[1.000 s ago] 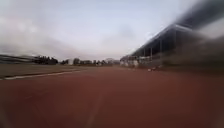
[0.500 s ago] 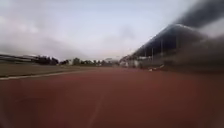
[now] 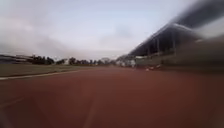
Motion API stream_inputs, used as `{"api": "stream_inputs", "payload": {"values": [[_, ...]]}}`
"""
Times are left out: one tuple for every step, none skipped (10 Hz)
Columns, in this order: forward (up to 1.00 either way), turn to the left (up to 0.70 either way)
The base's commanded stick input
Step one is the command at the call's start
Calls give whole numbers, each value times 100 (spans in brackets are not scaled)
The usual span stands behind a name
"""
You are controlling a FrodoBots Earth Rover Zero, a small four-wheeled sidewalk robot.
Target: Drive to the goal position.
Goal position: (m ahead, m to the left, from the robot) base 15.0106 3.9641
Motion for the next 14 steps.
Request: {"api": "stream_inputs", "payload": {"values": [[70,-1],[70,-2],[70,-10],[70,-20],[70,-21],[70,-13],[70,-1],[70,0],[70,0],[70,0],[70,0],[70,-1],[70,-6],[70,-22]]}}
